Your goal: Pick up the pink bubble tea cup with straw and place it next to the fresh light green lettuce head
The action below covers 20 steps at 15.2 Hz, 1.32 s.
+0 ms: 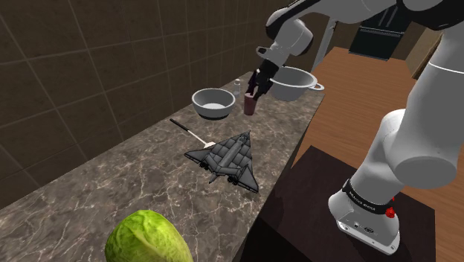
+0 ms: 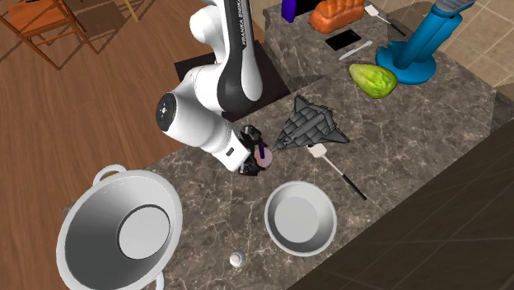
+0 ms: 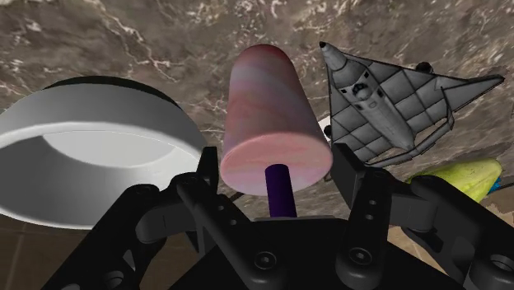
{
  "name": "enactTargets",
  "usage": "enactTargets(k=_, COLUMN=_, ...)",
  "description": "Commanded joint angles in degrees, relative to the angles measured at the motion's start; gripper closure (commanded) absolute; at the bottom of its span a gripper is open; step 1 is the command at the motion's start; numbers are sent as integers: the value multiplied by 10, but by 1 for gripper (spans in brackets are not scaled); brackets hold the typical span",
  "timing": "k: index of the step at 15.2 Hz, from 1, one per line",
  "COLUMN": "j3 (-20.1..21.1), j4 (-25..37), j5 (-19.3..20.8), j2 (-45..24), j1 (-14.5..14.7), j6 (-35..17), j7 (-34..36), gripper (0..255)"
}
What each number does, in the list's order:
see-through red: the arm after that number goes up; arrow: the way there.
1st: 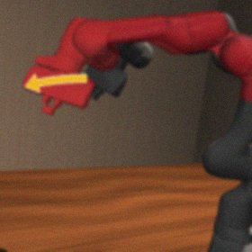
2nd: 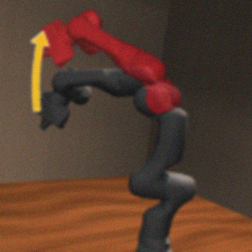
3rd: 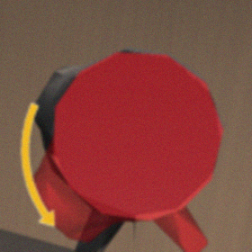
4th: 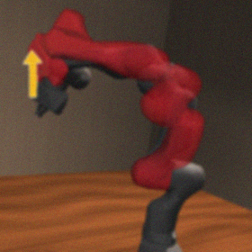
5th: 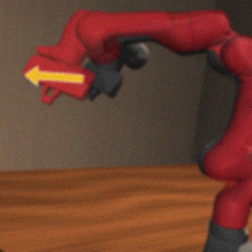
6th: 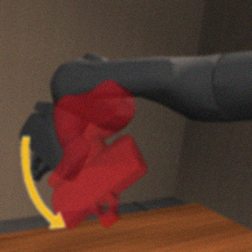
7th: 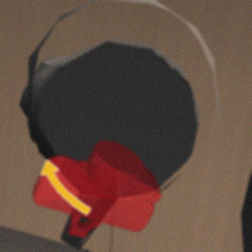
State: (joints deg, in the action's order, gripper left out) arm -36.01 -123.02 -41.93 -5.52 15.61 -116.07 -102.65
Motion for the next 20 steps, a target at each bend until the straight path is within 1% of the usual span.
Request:
enactTargets(k=1, j3=-1, j4=4, j5=11, j2=12, j1=1, j6=8, j7=13, gripper=255)
enactTargets(k=11, j3=-3, j4=36, j5=55, j2=55, j1=4, j6=51, j7=70, gripper=255)
enactTargets(k=20, j3=-2, j4=76, j5=83, j2=82, j1=4, j6=97, j7=115, gripper=255)
